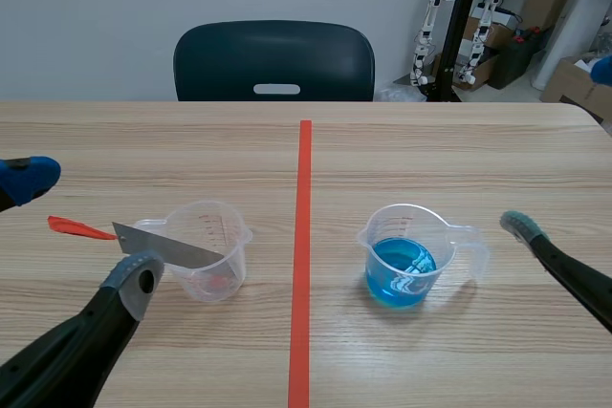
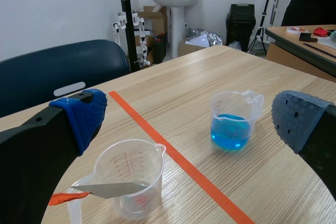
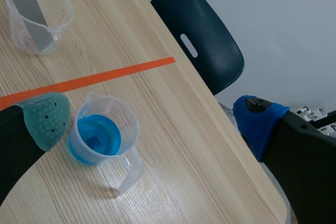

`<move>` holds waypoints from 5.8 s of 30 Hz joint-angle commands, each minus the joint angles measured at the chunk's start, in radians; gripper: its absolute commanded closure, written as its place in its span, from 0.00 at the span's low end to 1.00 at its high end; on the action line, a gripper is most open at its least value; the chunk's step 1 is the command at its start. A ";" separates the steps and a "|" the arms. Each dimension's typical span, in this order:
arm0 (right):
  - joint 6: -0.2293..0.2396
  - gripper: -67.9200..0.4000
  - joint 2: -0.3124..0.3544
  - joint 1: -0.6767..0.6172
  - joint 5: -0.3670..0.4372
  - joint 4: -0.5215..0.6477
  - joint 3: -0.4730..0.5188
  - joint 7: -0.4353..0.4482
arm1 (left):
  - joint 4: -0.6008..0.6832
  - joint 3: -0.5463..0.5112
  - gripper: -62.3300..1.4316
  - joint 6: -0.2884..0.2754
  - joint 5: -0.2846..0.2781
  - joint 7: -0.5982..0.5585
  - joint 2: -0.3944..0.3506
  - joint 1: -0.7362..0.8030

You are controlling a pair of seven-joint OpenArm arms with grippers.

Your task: Do the redox reaction experiment. lift the metal plate out of the left beaker

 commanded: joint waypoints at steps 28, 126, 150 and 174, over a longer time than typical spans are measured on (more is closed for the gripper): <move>-0.019 0.04 -0.001 0.003 0.004 0.012 0.007 0.034 | 0.021 0.000 0.00 0.002 -0.013 -0.015 0.005 0.010; 0.003 0.04 -0.634 1.358 -0.065 -0.677 -1.474 -0.569 | -0.633 -0.001 0.00 0.285 -0.009 -0.770 0.127 0.185; -0.095 0.17 -0.799 1.389 -0.172 -0.813 -1.474 -0.581 | -0.656 -0.001 0.00 0.282 0.029 -0.829 0.126 0.185; -0.094 0.68 -0.801 1.389 -0.142 -0.813 -1.474 -0.613 | -0.656 -0.001 0.00 0.260 0.028 -0.803 0.124 0.185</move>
